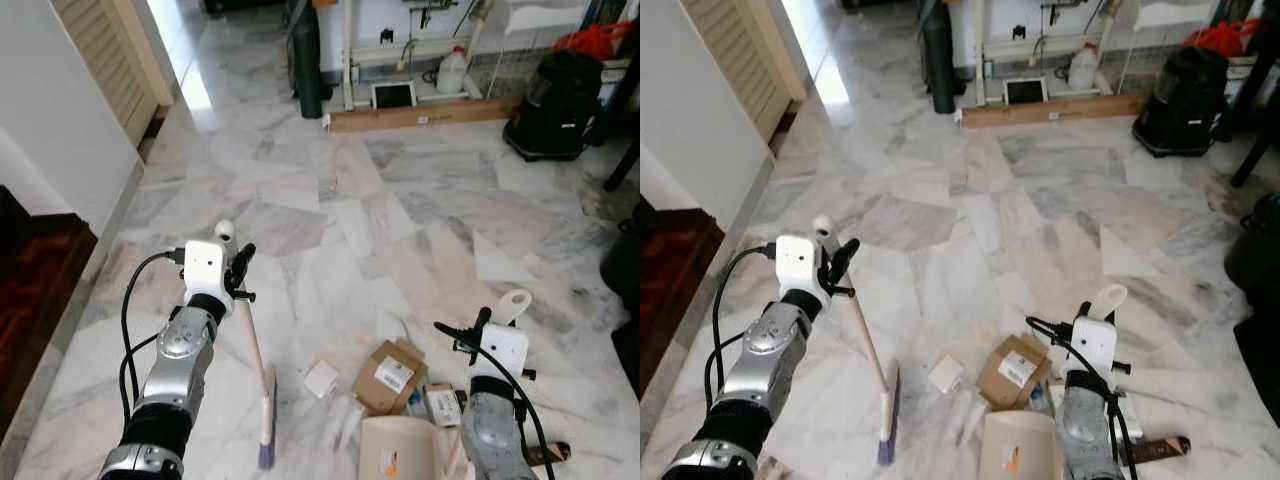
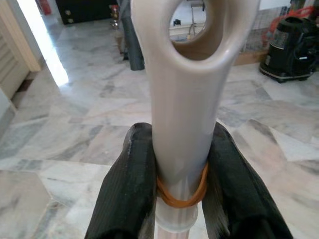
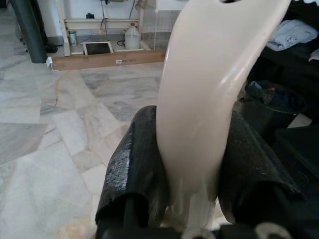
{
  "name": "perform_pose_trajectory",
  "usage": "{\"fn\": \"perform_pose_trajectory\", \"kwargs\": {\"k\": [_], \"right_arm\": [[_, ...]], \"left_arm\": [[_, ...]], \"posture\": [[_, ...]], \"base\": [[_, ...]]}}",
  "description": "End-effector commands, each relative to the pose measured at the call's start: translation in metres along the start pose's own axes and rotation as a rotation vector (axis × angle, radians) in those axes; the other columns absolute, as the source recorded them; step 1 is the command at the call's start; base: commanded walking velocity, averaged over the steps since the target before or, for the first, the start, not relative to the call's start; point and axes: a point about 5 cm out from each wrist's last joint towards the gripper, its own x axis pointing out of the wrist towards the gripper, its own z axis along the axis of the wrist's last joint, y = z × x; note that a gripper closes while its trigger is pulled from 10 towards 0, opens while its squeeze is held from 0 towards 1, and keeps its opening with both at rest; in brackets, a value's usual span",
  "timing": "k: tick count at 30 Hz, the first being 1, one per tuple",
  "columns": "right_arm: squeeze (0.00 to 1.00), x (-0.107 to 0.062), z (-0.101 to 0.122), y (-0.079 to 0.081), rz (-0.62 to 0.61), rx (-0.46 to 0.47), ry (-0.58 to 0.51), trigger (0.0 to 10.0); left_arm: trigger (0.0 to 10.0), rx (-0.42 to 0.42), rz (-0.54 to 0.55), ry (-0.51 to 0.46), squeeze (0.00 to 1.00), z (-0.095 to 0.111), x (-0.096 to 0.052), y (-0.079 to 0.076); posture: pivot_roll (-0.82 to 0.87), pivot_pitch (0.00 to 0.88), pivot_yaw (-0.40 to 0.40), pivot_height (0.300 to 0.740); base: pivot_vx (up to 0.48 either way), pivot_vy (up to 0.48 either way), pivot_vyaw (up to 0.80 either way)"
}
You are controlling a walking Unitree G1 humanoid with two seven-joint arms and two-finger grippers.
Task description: Sweep floor
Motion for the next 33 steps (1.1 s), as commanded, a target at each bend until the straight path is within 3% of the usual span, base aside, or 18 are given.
{"fn": "perform_pose_trajectory", "kwargs": {"k": [1,13,14,23,26,33], "right_arm": [[0.0,-0.009,-0.01,-0.001,0.019,-0.018,0.042,10.0],[0.0,-0.013,-0.011,-0.009,0.036,-0.035,0.034,10.0],[0.0,-0.013,-0.011,-0.008,0.041,-0.036,0.035,10.0],[0.0,-0.016,-0.011,-0.012,0.035,-0.038,0.032,10.0],[0.0,-0.016,-0.012,-0.012,0.037,-0.038,0.041,10.0],[0.0,-0.014,-0.01,-0.006,0.044,-0.03,0.047,10.0]], "left_arm": [[10.0,0.002,-0.003,-0.04,0.0,0.006,0.004,0.0],[10.0,-0.056,-0.03,-0.014,0.0,-0.007,0.006,-0.011],[10.0,-0.112,-0.041,0.005,0.0,-0.01,0.006,-0.014],[10.0,-0.177,-0.13,0.054,0.0,-0.018,0.006,-0.024],[10.0,-0.259,-0.2,0.075,0.0,-0.018,0.008,-0.031],[10.0,-0.365,-0.293,0.09,0.0,-0.015,0.01,-0.039]], "posture": [[0.06,0.154,0.093,0.74],[0.05,0.176,0.065,0.74],[0.05,0.181,0.064,0.74],[0.03,0.195,0.065,0.74],[0.04,0.195,0.066,0.74],[0.05,0.183,0.073,0.74]], "base": [[0.0,0.0,0.0],[0.0,0.0,0.0],[0.0,0.0,0.0],[0.0,0.0,0.0],[0.0,0.0,0.0],[0.0,0.0,0.0]]}}
